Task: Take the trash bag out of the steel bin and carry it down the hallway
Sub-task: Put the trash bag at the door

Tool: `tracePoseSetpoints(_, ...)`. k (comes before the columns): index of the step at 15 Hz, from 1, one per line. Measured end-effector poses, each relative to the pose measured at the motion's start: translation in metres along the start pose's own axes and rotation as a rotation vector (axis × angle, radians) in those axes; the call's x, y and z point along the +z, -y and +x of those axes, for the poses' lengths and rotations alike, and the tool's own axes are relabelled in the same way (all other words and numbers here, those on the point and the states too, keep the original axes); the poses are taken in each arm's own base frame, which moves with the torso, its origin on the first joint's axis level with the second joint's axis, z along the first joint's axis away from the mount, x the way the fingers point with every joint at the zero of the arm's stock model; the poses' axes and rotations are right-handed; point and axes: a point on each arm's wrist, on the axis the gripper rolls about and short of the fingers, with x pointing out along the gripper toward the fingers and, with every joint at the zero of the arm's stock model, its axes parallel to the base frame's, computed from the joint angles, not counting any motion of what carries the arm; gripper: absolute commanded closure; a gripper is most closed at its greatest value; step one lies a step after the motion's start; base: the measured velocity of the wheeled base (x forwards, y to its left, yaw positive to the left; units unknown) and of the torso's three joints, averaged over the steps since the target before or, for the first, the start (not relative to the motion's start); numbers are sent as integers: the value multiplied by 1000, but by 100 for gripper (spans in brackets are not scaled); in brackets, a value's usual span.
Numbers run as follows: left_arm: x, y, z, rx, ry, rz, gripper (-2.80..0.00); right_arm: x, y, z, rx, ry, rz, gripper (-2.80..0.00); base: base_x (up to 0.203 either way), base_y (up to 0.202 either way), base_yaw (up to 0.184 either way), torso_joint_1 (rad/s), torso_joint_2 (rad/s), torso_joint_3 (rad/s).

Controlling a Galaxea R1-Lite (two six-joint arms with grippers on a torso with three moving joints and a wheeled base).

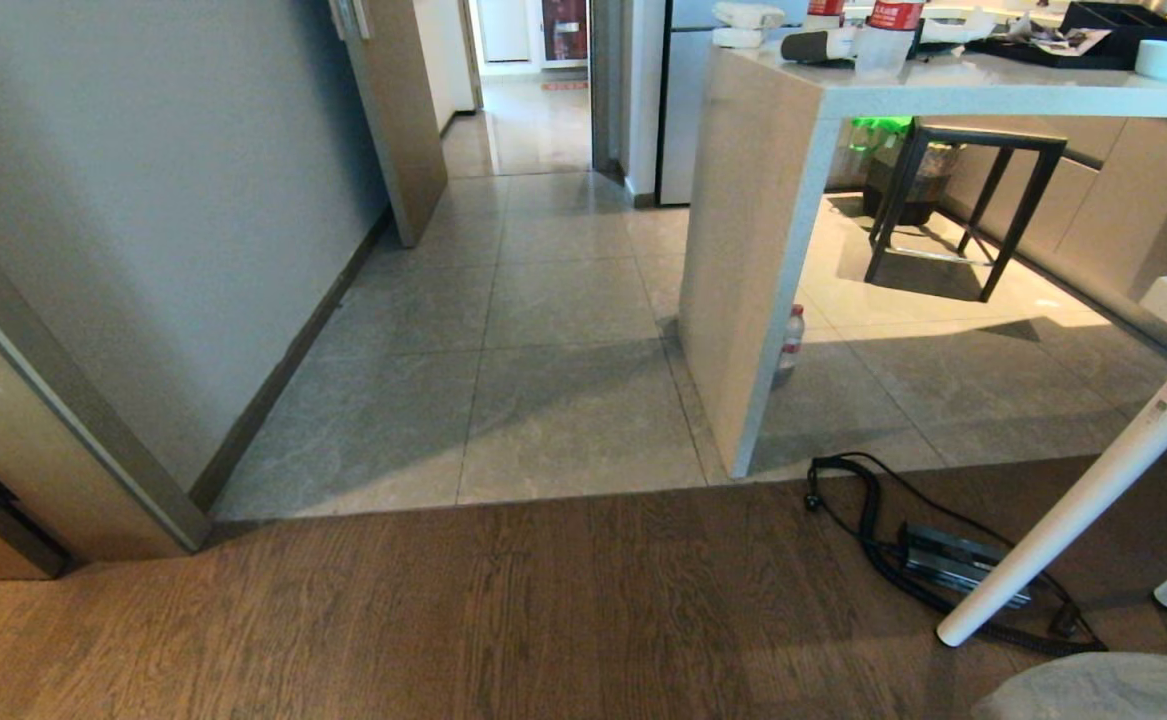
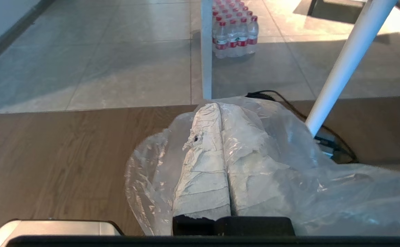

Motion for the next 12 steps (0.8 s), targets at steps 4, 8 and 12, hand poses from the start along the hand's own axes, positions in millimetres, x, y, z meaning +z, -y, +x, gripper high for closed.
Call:
tracePoseSetpoints(4, 0, 0, 0, 0, 0, 6, 0, 0, 0, 0, 0, 0, 0, 0, 0, 0, 0, 0, 0, 0)
tracePoseSetpoints(8, 0, 0, 0, 0, 0, 5, 0, 0, 0, 0, 1, 0, 0, 0, -1, 17, -4, -1, 0, 1)
tracePoseSetpoints(12, 0, 0, 0, 0, 0, 3, 0, 0, 0, 0, -1, 0, 0, 0, 0, 175, -1, 2, 1, 3)
